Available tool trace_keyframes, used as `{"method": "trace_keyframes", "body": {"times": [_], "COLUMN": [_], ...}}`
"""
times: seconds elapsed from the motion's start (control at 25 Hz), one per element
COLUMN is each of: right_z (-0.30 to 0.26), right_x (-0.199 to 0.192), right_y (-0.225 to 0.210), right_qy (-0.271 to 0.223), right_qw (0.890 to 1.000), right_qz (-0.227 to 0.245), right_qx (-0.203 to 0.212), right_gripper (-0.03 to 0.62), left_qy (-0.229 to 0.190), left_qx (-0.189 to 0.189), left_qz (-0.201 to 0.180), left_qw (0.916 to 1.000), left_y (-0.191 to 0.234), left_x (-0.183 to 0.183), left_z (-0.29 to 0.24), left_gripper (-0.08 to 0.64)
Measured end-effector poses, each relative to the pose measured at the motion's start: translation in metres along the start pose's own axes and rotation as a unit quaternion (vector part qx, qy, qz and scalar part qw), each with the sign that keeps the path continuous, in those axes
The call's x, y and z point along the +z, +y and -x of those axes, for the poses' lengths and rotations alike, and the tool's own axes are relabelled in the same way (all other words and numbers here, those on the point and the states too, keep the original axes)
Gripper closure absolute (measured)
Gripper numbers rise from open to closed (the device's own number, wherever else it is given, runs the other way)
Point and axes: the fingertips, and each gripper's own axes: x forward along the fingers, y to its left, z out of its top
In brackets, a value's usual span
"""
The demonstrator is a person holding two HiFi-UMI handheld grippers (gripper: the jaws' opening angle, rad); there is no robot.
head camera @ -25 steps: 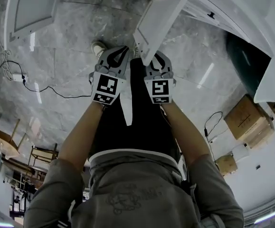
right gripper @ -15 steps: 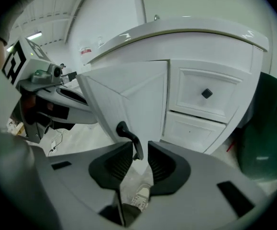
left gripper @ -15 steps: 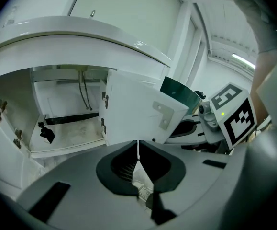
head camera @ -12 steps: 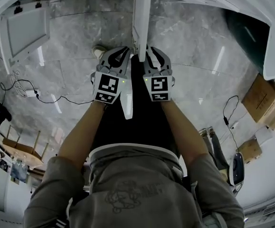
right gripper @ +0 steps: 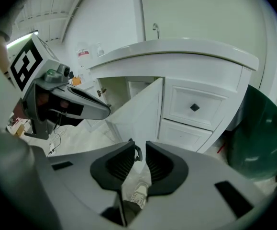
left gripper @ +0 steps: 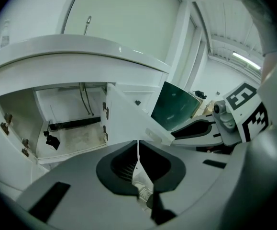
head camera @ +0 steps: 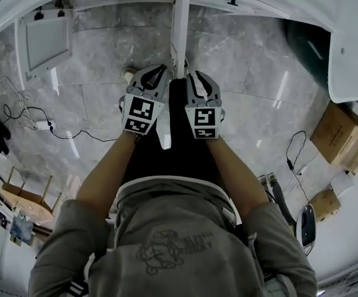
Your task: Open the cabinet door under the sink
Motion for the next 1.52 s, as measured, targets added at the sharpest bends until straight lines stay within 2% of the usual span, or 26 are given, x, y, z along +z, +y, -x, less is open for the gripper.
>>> {"method": "trace_keyframes", "body": {"times": [0.2, 0.4, 0.64, 0.92, 1.08, 1.36, 1.52], "right_z": [0.033, 0.040, 0.047, 0.062, 0.079, 0.124, 0.147], "right_x": [0.045, 0.104, 0.187, 0.286, 0.341, 0.429, 0.466], "right_y": [-0.003, -0.002, 0.012, 0.058, 0.097, 0.169, 0.205], "right_qy": [-0.026, -0.057, -0.104, -0.132, -0.158, -0.223, -0.254], "right_qw": [1.000, 0.998, 0.993, 0.986, 0.976, 0.946, 0.926], "right_qz": [0.003, 0.022, 0.049, 0.073, 0.096, 0.151, 0.175], "right_qx": [-0.001, 0.007, 0.030, 0.076, 0.117, 0.181, 0.217], "right_gripper": [0.541, 0.549, 0.551, 0.552, 0.552, 0.552, 0.552], "left_qy": [-0.019, -0.057, -0.120, -0.180, -0.204, -0.240, -0.266], "left_qx": [0.013, 0.033, 0.080, 0.152, 0.194, 0.265, 0.302], "left_qz": [0.001, -0.014, -0.025, -0.024, -0.032, -0.022, -0.051], "left_qw": [0.9997, 0.9977, 0.9892, 0.9715, 0.9590, 0.9335, 0.9141], "left_y": [-0.001, 0.012, 0.039, 0.087, 0.110, 0.137, 0.140], "left_x": [0.035, 0.082, 0.145, 0.206, 0.232, 0.261, 0.287], "left_z": [0.027, 0.048, 0.088, 0.162, 0.206, 0.303, 0.358], "left_gripper": [0.535, 0.535, 0.535, 0.535, 0.535, 0.535, 0.535]}}
